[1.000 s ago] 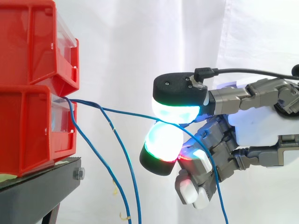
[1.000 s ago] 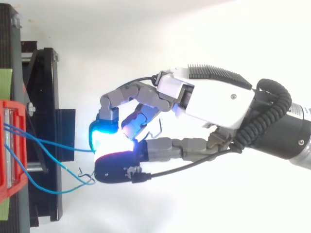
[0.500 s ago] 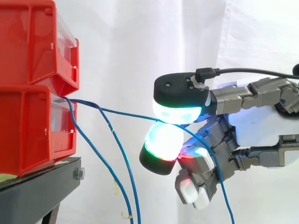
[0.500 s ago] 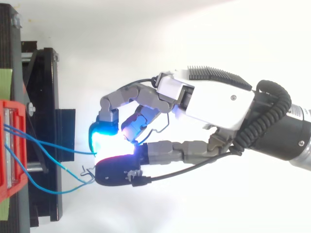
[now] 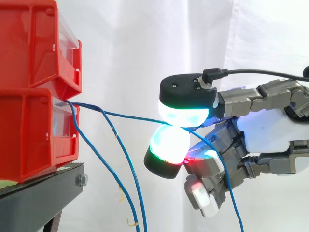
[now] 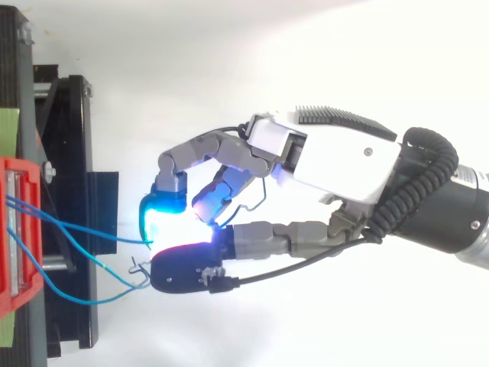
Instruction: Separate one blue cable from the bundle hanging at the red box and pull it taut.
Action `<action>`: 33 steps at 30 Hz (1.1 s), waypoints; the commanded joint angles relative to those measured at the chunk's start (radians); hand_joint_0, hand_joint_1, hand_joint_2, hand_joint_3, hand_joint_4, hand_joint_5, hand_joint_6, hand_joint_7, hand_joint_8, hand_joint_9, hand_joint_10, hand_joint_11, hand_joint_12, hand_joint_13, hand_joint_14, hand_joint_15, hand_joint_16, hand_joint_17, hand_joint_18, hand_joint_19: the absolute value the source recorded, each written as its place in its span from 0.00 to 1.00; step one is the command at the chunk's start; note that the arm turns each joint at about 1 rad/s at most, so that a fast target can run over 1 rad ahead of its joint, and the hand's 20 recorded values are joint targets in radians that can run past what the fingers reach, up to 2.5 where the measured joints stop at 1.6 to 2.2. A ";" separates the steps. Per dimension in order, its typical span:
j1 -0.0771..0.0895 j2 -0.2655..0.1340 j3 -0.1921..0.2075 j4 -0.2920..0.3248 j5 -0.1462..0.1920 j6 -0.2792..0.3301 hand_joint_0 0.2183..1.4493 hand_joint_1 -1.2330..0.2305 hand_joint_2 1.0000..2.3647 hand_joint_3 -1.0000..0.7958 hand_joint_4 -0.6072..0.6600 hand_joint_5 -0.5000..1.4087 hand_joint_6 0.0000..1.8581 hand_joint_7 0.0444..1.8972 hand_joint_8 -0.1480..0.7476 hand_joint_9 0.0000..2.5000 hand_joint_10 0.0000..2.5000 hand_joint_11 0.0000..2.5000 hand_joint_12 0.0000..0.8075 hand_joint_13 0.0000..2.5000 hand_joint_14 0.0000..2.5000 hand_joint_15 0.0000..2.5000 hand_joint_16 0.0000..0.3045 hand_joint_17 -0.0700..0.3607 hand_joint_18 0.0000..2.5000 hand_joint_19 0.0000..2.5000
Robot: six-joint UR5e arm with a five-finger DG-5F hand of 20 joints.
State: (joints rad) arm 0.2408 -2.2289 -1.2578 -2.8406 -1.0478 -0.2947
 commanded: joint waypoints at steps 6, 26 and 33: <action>0.000 0.000 0.000 0.000 0.000 0.012 0.42 0.25 0.01 0.42 0.39 0.16 0.45 0.52 0.48 0.46 0.01 0.53 0.47 0.42 0.01 0.34 0.16 0.41 0.34 0.23; 0.000 0.000 0.000 -0.005 0.000 0.035 0.40 0.25 0.02 0.50 0.23 0.16 0.46 0.62 0.47 0.51 0.01 0.56 0.46 0.46 0.01 0.37 0.15 0.39 0.35 0.24; 0.000 0.000 0.000 -0.019 0.000 0.078 0.41 0.25 0.02 0.47 0.32 0.16 0.46 0.60 0.46 0.52 0.01 0.57 0.46 0.48 0.01 0.39 0.15 0.39 0.35 0.24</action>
State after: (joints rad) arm 0.2408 -2.2289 -1.2578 -2.8515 -1.0477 -0.2398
